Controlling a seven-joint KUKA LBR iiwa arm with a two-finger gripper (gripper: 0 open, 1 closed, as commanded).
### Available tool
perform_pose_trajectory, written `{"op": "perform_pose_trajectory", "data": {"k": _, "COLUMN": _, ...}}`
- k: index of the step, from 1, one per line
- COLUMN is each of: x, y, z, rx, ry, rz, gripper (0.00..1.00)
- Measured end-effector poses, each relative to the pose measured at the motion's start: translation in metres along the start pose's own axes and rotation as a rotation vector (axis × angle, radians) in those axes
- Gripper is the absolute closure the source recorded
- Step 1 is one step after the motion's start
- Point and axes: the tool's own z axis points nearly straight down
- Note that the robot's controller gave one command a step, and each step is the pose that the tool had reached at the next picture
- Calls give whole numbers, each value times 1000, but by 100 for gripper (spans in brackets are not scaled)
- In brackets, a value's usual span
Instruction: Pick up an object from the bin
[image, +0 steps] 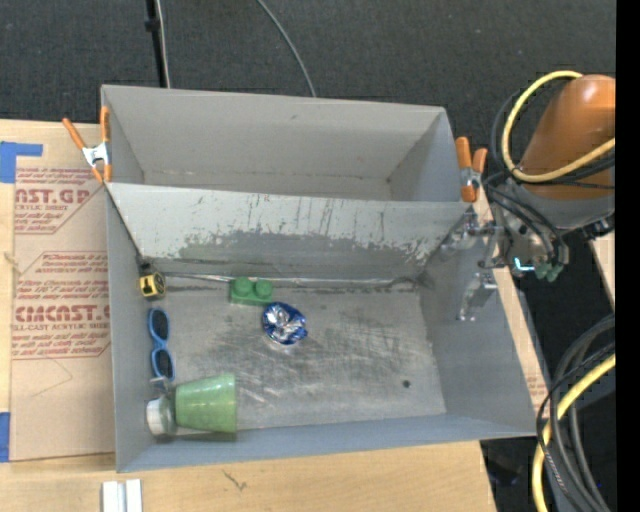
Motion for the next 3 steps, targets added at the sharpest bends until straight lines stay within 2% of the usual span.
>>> {"op": "perform_pose_trajectory", "data": {"k": 1, "x": 37, "y": 42, "z": 104, "rx": -2, "ry": -1, "rz": -345, "gripper": 0}}
{"op": "perform_pose_trajectory", "data": {"k": 2, "x": 18, "y": 117, "z": 55, "rx": 1, "ry": -11, "rz": -709, "gripper": 0}}
{"op": "perform_pose_trajectory", "data": {"k": 3, "x": -3, "y": 176, "z": 136, "rx": 5, "ry": -12, "rz": -836, "gripper": 0}}
